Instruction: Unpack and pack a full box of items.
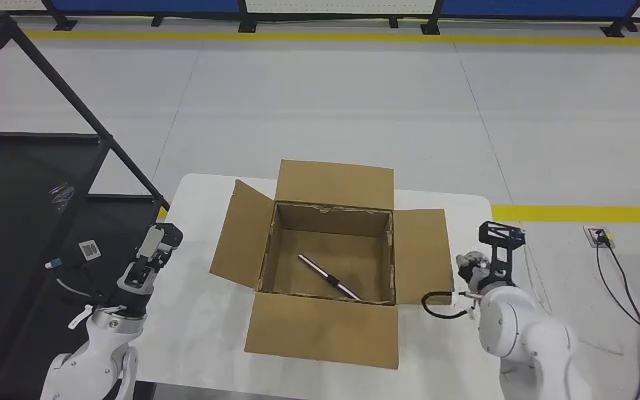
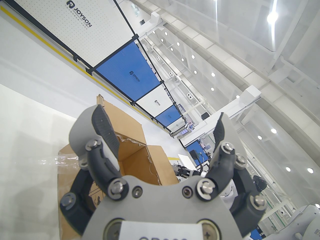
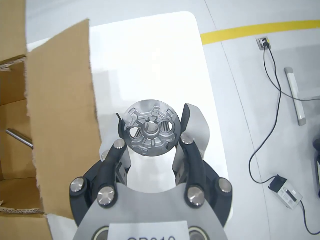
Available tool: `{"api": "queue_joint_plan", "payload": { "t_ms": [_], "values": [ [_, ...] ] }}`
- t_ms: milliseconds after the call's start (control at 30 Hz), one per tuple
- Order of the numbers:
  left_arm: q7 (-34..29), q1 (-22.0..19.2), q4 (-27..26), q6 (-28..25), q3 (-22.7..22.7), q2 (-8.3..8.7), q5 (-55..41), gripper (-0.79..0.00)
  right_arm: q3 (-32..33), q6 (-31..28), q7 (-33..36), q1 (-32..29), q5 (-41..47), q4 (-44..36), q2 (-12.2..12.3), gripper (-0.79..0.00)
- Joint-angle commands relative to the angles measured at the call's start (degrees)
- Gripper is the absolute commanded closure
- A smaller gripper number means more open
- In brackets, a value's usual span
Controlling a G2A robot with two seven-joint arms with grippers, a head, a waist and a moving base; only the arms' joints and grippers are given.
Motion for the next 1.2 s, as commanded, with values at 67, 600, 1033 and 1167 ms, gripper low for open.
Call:
{"api": "queue_joint_plan", "payload": {
  "t_ms": [67, 600, 1033, 1167],
  "values": [
    [0.0, 0.0, 0.0, 0.0, 0.0, 0.0, 0.0, -0.785, 1.7, -1.3, 0.9, 3.6, 1.6, 8.5, 0.0, 0.0],
    [0.0, 0.0, 0.0, 0.0, 0.0, 0.0, 0.0, -0.785, 1.6, -5.2, -6.9, 14.5, 8.3, 33.8, -0.5, -0.092],
    [0.0, 0.0, 0.0, 0.0, 0.0, 0.0, 0.0, -0.785, 1.7, -4.6, -6.6, 13.7, 8.2, 31.4, -0.3, -0.785],
    [0.0, 0.0, 0.0, 0.0, 0.0, 0.0, 0.0, -0.785, 2.1, -2.9, -6.4, 12.6, 7.0, 25.6, -0.2, -0.785]
  ]
}}
